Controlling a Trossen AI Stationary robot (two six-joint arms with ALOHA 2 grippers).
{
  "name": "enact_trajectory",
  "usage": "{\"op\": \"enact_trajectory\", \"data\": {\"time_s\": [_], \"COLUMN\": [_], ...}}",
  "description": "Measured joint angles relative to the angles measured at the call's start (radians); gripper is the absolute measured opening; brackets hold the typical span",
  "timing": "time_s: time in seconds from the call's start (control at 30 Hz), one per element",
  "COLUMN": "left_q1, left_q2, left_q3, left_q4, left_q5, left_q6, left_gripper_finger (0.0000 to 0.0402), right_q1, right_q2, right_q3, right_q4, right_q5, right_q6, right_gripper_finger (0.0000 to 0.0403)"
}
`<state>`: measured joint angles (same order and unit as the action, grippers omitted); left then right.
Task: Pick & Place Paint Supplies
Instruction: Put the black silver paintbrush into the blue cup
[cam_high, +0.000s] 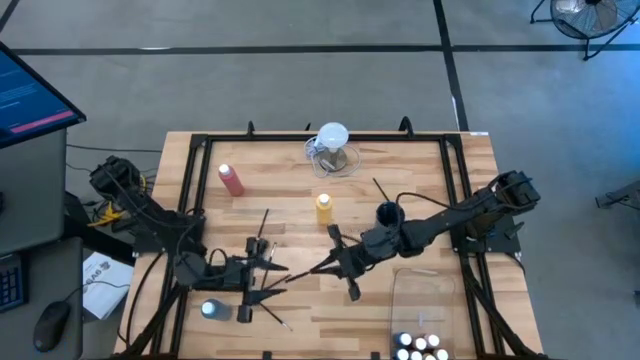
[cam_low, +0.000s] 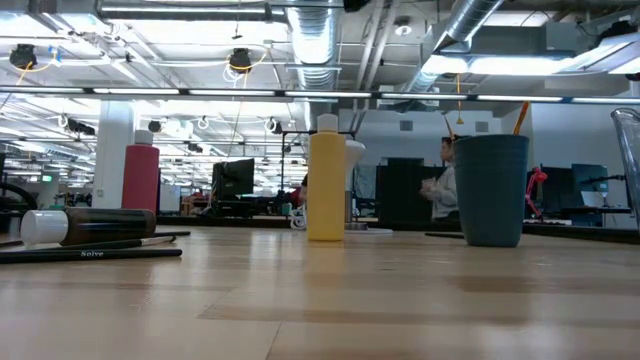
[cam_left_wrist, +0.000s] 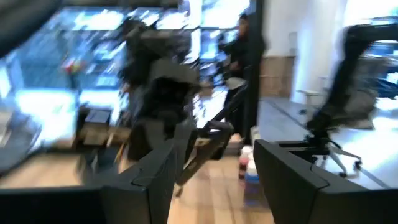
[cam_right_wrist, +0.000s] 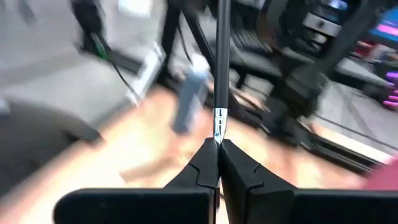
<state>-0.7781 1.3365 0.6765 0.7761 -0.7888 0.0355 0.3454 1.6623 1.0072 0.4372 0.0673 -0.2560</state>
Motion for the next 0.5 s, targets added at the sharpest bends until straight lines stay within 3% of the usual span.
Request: {"op": "enact_trajectory", "data": {"time_s": [0.07, 0.17, 0.3, 0.5], "left_q1": [-0.013, -0.009, 0.028, 0.101], "left_q2": [-0.003, -0.036, -0.095, -0.201], "left_q3": [0.0, 0.0, 0.0, 0.0], "left_q4": [-0.058, -0.159, -0.279, -0.494], "left_q5": [-0.089, -0.097, 0.029, 0.239], "left_q6": [-0.125, -0.357, -0.641, -0.925], "left_gripper_finger": [0.0191, 0.0191, 0.0191, 0.0191], "right_q1": [0.008, 0.029, 0.072, 0.131], "right_q2": [0.0, 0.0, 0.0, 0.0], "right_q3": [0.0, 0.0, 0.0, 0.001], "right_q4": [-0.058, -0.108, -0.133, -0.144], "right_q5": [0.081, 0.225, 0.381, 0.508], "right_q6": [-0.072, -0.197, -0.309, -0.429], "right_gripper_finger": [0.0, 0.0, 0.0, 0.0]}}
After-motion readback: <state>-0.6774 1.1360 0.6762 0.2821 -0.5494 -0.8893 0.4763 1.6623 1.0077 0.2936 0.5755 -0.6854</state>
